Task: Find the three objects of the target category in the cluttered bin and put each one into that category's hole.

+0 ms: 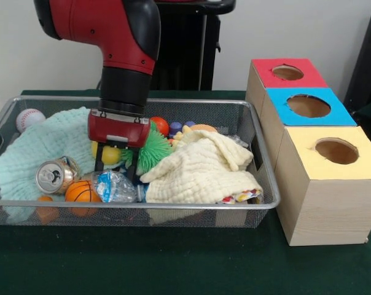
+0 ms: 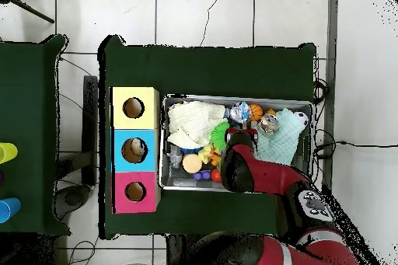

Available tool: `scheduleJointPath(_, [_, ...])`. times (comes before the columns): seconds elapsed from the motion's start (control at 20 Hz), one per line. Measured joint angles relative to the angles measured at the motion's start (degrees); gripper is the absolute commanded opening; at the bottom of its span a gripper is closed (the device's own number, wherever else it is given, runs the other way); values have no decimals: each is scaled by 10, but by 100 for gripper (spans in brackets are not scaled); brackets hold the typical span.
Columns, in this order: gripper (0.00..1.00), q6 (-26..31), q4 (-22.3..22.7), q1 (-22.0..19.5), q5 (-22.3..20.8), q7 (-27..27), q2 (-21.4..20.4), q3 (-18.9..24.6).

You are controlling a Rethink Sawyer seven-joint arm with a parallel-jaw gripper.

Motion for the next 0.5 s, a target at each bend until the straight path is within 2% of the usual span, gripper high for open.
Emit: scheduleJointPath(0.5, [100, -1, 6, -13, -22, 0, -10, 13])
